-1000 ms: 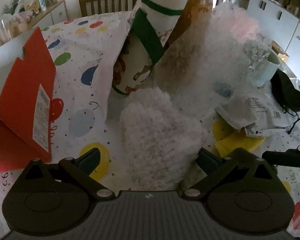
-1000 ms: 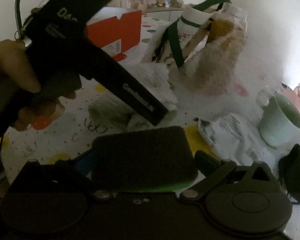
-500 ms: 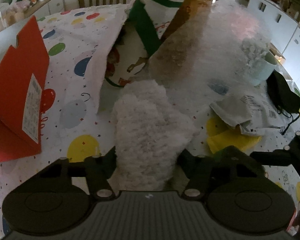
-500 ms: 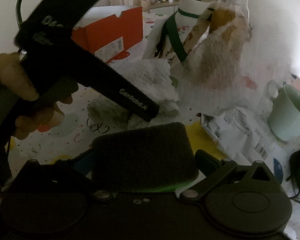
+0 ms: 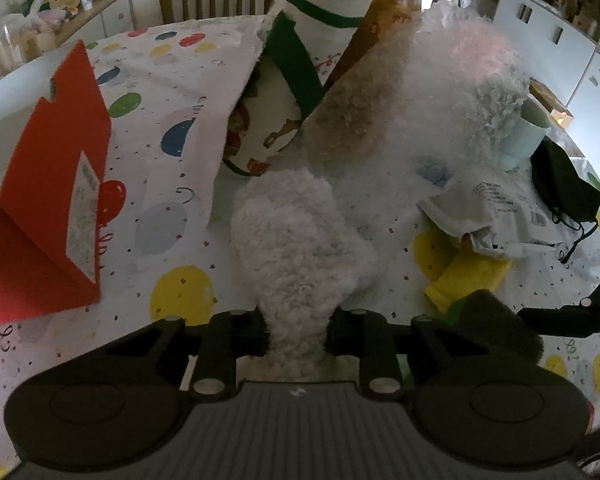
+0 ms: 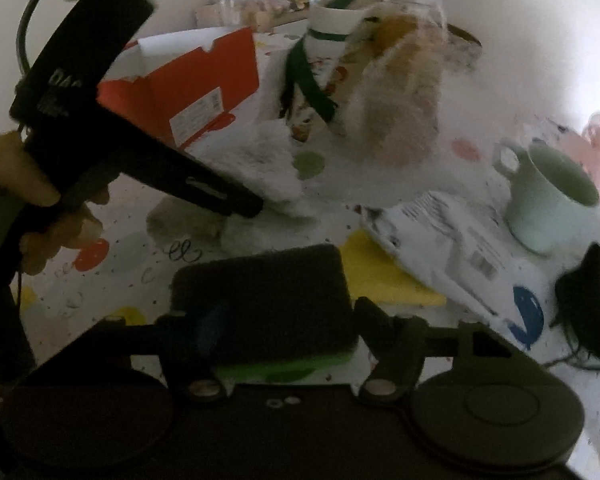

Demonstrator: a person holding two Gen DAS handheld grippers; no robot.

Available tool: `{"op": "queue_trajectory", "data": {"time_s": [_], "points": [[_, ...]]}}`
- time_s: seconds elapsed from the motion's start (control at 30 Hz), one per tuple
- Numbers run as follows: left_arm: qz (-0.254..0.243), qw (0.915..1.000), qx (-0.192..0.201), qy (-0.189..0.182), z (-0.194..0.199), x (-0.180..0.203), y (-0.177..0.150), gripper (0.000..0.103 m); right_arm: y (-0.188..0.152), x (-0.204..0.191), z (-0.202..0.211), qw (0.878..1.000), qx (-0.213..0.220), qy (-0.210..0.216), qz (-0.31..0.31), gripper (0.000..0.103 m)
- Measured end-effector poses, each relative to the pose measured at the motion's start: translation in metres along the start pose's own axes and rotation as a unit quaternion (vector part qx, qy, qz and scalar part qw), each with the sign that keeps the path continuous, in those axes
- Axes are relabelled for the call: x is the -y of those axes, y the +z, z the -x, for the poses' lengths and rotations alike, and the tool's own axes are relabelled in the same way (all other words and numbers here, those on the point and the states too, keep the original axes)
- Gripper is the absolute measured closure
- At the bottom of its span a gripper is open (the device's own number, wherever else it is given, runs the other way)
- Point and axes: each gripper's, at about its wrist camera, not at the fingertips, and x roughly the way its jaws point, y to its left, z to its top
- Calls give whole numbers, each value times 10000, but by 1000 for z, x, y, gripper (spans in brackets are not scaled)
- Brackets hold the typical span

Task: Organize soft objects
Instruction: 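Carry the towel with the left tool while the right tool carries the sponge toward the white box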

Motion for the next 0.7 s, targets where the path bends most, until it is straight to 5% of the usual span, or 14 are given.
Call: {"op": "queue_trajectory", "data": {"time_s": [0.07, 0.2, 0.4, 0.47, 0.7], "points": [[17, 10000, 21, -12, 5, -1, -2, 79, 0, 4, 6, 10000, 32, -12, -5, 51], [76, 9999, 102, -22, 17, -5, -3, 79, -2, 6, 16, 9994, 6, -16, 348, 50], [254, 9995, 190, -52, 37, -14, -5, 79, 7, 2, 31, 9917, 36, 449, 1207, 27], [307, 9993, 207, -41, 42, -18, -6, 79, 14, -2, 34, 9830, -27, 657, 1716, 17], [433, 9986, 212, -209, 56, -28, -13, 79, 24, -21, 16, 9326, -455, 1146, 3392, 8]]}}
